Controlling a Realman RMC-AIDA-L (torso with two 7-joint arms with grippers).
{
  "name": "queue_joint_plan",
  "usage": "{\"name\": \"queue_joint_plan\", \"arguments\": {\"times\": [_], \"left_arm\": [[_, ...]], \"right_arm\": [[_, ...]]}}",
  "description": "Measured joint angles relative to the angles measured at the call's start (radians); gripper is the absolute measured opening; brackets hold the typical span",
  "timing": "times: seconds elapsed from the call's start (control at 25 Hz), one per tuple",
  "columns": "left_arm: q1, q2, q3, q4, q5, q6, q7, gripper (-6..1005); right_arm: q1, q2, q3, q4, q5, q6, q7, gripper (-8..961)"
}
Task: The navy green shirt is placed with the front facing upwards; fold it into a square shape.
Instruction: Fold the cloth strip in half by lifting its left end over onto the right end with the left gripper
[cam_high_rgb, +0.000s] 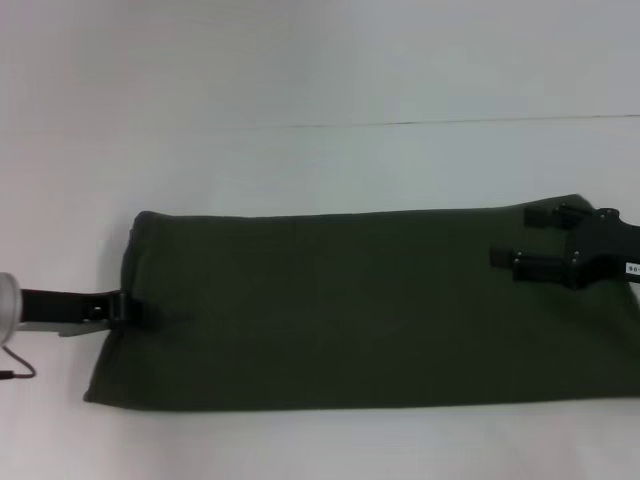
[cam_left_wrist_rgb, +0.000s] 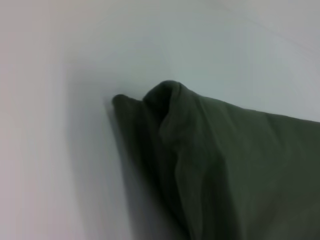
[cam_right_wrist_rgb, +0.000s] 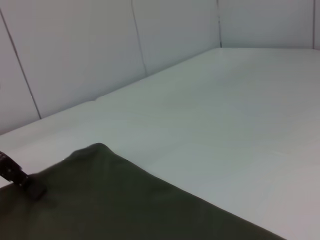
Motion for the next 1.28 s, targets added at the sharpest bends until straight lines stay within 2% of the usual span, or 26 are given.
{"name": "queue_joint_plan", "arguments": {"times": [0.32,0.4,0.6,0.76,0.88,1.04,1.28], "left_arm": [[0.08,0.015,-0.009,0.128,0.002,0.009,0.002,57],[0.101,0.025,-0.012,0.159,0.002,0.011,0.006,58],[0.109,0.042,-0.069,0.181,0.005,0.012,0.023,56],[0.094,0.044,-0.081,0.187,-0.034,0.06,0.026,52],[0.075,0.029,-0.075,0.206,-0.114,0.13,0.033,53],[0.049,-0.006,-0.049,0.25,-0.231,0.203,0.045,53],[-0.011,-0.051,0.073,0.233,-0.325,0.193,0.036,53]], "right_arm": [[0.003,0.003,0.0,0.021,0.005,0.024,-0.009,924],[0.007,0.003,0.0,0.028,0.005,0.03,-0.01,924],[0.016,0.004,0.0,0.042,0.006,0.037,-0.013,924],[0.022,0.004,0.0,0.065,0.006,0.044,-0.023,923],[0.024,0.005,-0.001,0.086,0.006,0.048,-0.041,923],[0.035,0.006,-0.012,0.124,0.008,0.07,-0.074,923],[0.065,0.006,-0.025,0.209,0.008,0.112,-0.131,923]]}}
